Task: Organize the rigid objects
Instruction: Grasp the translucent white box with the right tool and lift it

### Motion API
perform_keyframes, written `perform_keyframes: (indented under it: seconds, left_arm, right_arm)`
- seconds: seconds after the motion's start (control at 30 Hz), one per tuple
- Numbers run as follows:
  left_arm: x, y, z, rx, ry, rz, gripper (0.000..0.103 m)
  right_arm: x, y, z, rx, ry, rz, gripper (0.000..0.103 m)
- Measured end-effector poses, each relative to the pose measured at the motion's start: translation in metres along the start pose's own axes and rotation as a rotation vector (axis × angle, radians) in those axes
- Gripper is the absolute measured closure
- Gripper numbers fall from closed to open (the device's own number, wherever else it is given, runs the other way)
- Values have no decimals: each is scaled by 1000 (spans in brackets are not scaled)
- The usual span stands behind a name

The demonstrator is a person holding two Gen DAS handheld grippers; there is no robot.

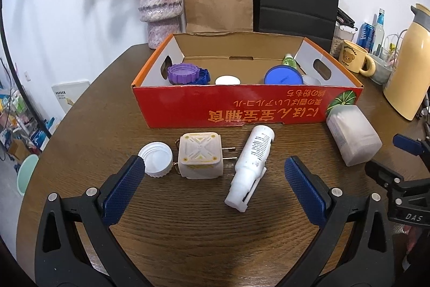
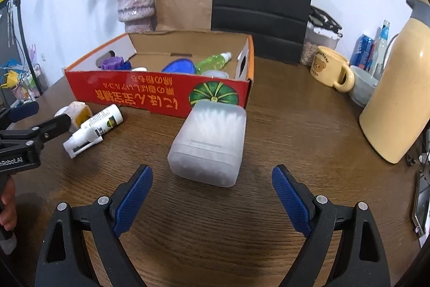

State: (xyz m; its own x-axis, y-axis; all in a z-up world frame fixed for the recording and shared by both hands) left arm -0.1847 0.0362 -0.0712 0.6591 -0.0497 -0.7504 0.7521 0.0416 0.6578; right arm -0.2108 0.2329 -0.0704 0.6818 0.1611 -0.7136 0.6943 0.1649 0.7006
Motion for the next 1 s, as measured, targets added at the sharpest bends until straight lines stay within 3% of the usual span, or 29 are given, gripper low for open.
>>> perform_keyframes:
  seconds: [0.67,0.87,1.0]
  left_arm:
    - [8,-18,-8,18,-24,59,0]
    - [9,-22,-11,18,-31,68,0]
    - [9,-24,-16,19,-43,70,0]
  right_arm:
    - [-20,-51,8,58,-12,69,9]
    - [-23,-62,6,65,-27,91,30]
    - [-21,-62,4,48,-30,93,31]
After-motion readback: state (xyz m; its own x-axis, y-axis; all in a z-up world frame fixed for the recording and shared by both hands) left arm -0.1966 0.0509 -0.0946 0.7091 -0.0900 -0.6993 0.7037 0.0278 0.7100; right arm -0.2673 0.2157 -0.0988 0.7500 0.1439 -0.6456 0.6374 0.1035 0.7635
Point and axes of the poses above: each gripper's, at about its wrist camera, not at the fingertips, and y roughly against the way its jaws point, z to its left, x to its underside, the point moved 4 cm from there along -y, roughly the way its jaws point, and after that the axes turned 4 degrees about -y, right-handed, at the moved point
